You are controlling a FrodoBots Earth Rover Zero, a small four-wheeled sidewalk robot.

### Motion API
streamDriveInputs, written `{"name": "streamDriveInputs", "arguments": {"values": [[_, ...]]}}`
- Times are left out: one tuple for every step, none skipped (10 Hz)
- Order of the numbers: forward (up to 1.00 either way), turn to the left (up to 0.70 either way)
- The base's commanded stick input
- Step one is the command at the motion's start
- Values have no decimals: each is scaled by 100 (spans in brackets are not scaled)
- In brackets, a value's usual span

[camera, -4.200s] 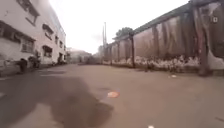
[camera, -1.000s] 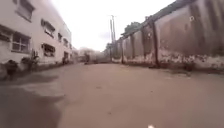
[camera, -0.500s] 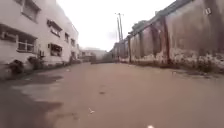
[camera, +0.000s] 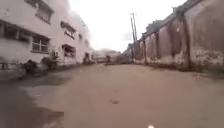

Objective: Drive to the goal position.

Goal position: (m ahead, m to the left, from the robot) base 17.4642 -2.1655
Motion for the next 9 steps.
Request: {"name": "streamDriveInputs", "arguments": {"values": [[70,14],[70,-6],[70,-18],[70,-8],[70,3],[70,3],[70,2],[70,1],[70,9]]}}
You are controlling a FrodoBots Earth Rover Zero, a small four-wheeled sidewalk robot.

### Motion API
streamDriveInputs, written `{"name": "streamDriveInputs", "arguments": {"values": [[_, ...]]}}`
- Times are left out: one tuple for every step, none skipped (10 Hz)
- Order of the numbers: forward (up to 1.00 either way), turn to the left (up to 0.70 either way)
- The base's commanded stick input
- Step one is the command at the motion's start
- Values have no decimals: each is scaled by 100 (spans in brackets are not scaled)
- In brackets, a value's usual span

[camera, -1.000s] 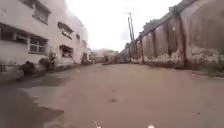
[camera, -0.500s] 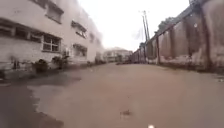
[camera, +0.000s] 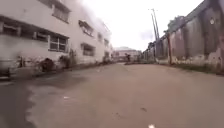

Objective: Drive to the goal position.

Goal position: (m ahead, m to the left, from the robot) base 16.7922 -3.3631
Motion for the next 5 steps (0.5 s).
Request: {"name": "streamDriveInputs", "arguments": {"values": [[70,-34],[70,-31],[70,-32],[70,-34],[70,-25]]}}
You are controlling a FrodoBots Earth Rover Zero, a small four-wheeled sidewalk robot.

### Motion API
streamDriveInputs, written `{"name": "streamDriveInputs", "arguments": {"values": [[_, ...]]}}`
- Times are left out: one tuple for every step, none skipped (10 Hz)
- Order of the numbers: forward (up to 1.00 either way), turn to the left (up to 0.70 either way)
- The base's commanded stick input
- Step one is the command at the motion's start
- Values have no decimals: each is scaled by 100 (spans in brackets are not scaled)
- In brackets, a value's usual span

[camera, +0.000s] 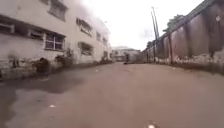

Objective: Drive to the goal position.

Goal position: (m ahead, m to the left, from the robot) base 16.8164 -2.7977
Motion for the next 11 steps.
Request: {"name": "streamDriveInputs", "arguments": {"values": [[70,-15],[70,4],[70,4],[70,7],[70,9],[70,10],[70,9],[70,9],[70,9],[70,9],[70,9]]}}
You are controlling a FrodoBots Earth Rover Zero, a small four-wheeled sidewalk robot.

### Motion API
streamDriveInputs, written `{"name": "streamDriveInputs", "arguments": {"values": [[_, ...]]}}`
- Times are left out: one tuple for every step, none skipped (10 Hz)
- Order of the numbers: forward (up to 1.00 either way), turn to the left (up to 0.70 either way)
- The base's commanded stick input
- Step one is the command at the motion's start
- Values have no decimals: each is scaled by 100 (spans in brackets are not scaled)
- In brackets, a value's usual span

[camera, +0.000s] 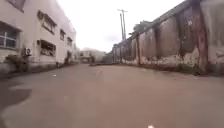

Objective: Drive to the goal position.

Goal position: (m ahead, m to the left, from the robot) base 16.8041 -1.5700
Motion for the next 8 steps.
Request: {"name": "streamDriveInputs", "arguments": {"values": [[70,9],[70,9],[70,9],[70,12],[70,16],[70,18],[70,10],[70,24]]}}
